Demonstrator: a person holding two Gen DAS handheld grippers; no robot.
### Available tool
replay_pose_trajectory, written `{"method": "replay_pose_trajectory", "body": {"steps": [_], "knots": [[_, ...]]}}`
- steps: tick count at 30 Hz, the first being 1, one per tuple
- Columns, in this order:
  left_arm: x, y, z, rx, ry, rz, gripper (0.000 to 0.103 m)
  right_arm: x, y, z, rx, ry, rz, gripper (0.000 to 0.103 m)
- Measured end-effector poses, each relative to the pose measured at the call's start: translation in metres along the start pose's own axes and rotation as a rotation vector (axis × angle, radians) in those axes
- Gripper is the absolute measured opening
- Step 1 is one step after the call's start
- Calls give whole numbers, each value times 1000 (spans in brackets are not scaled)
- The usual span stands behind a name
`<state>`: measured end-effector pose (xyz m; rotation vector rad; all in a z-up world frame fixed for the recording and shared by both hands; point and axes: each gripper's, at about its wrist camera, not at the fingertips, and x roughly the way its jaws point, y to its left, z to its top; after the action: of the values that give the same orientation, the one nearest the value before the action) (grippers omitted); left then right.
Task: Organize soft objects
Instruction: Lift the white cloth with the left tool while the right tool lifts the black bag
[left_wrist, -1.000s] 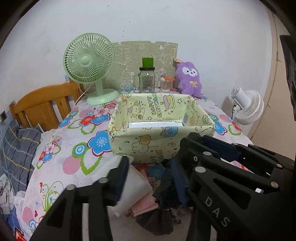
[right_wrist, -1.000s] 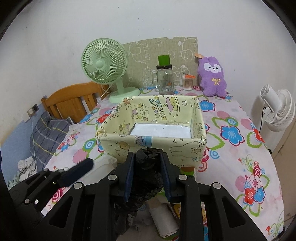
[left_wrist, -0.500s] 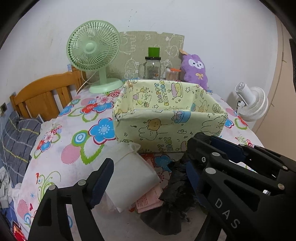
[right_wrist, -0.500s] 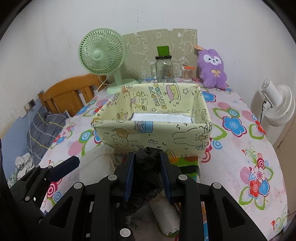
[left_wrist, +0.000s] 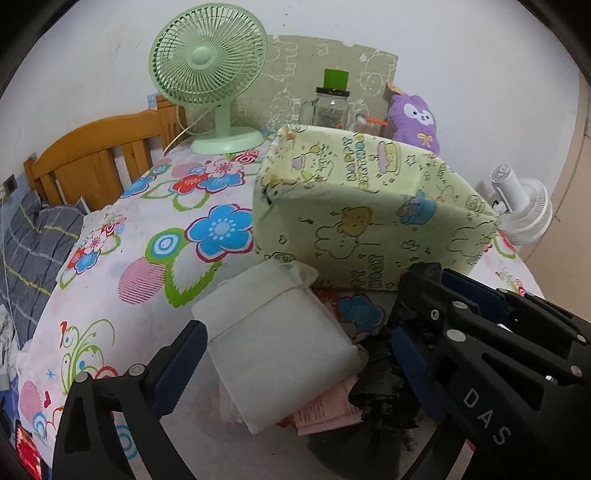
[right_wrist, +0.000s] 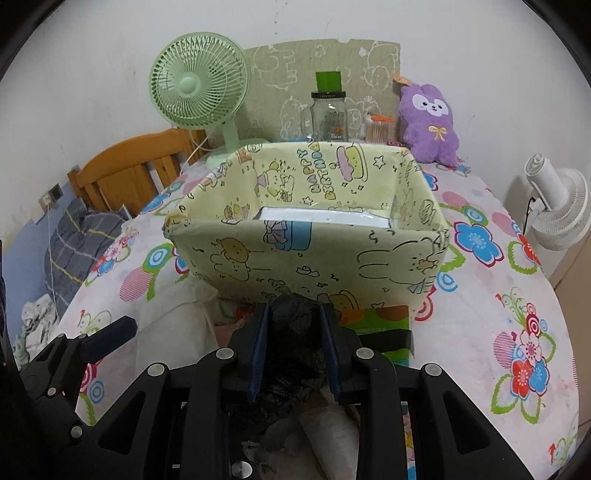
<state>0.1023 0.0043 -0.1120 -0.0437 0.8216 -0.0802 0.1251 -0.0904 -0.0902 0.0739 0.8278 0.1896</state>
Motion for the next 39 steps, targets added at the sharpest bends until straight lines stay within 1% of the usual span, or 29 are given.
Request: {"method": "replay_pose_trajectory", "body": {"steps": [4, 13, 17, 18, 19, 20, 22, 26, 28, 31, 39], "knots": [[6, 3, 0, -3, 13, 2, 103, 8, 1, 0, -3, 17, 2, 30], [22, 12, -2, -23, 50, -29, 103, 24, 4, -2, -13, 54, -9, 28], [25, 14, -3, -34, 52, -42, 103, 28, 5, -2, -19, 59, -14, 28], [25, 14, -3, -35, 51, -50, 99, 28, 5, -2, -20, 59, -14, 28], [24, 14, -3, -34, 51, -64, 94, 28, 6, -2, -23, 59, -16, 28], [24, 13, -4, -32, 51, -74, 90, 29, 6, -2, -22, 60, -17, 28], [22, 10, -4, -21, 46, -82, 81, 30, 6, -2, -20, 63, -16, 28], [21, 8, -3, -16, 43, -88, 75, 31, 5, -2, -14, 64, -10, 27], [19, 7, -3, -8, 38, -90, 68, 30, 5, -2, -13, 64, -8, 27], [15, 1, -3, 14, 23, -74, 65, 28, 7, -2, -19, 58, -11, 27], [3, -5, 1, 39, -8, -57, 64, 16, 5, 0, -12, 32, -7, 27]]}}
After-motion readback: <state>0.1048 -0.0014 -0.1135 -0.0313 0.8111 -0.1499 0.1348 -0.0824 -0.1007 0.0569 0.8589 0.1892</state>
